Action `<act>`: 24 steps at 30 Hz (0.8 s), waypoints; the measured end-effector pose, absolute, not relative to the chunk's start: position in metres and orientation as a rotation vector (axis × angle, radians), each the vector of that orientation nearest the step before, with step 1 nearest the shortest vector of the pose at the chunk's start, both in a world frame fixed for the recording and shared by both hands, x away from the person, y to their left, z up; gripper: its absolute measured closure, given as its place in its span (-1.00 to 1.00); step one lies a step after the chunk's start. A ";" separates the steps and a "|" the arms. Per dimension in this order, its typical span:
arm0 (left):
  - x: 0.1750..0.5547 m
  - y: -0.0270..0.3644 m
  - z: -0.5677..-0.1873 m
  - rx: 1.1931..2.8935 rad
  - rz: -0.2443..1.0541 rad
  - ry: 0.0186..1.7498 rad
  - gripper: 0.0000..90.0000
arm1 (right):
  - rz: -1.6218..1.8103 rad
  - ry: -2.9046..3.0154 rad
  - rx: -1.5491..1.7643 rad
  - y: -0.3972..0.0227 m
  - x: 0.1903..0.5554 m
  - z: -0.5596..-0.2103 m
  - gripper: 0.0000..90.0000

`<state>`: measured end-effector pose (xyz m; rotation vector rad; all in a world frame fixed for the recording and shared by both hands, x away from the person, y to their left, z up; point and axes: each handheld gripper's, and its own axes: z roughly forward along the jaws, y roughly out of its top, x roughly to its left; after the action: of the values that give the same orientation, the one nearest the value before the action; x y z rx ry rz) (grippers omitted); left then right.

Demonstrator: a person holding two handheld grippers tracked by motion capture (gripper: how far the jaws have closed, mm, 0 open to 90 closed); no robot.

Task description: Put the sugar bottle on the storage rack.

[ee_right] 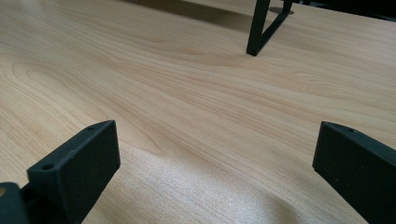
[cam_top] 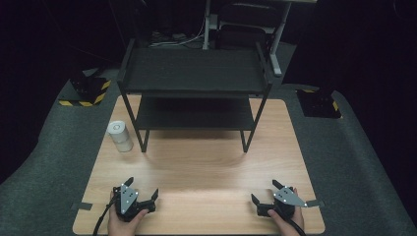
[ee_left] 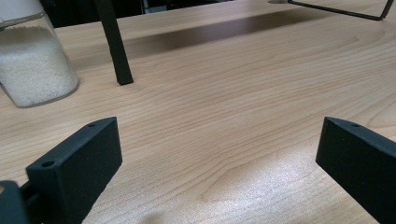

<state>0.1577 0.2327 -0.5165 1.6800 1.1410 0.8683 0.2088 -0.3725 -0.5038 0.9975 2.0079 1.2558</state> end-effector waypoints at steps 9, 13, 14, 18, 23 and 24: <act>0.157 0.232 -0.517 1.681 0.875 1.141 -0.99 | 1.267 2.009 0.995 -0.374 0.209 -0.504 -0.99; 0.156 0.231 -0.517 1.681 0.881 1.141 -0.99 | 1.268 2.009 0.994 -0.374 0.209 -0.505 -0.99; 0.156 0.231 -0.517 1.682 0.881 1.138 -0.99 | 1.266 2.010 0.994 -0.374 0.209 -0.504 -0.99; 0.155 0.229 -0.517 1.678 0.893 1.145 -0.99 | 1.262 2.017 0.990 -0.374 0.210 -0.504 -0.99; 0.154 0.229 -0.518 1.680 0.903 1.138 -0.99 | 1.269 2.015 0.994 -0.375 0.210 -0.504 -0.99; 0.154 0.229 -0.518 1.675 0.902 1.139 -0.99 | 1.270 2.016 0.994 -0.375 0.210 -0.504 -0.99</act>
<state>0.1537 0.2289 -0.5184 1.6751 1.1386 0.9019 0.2102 -0.3748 -0.5040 0.9936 2.0158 1.2696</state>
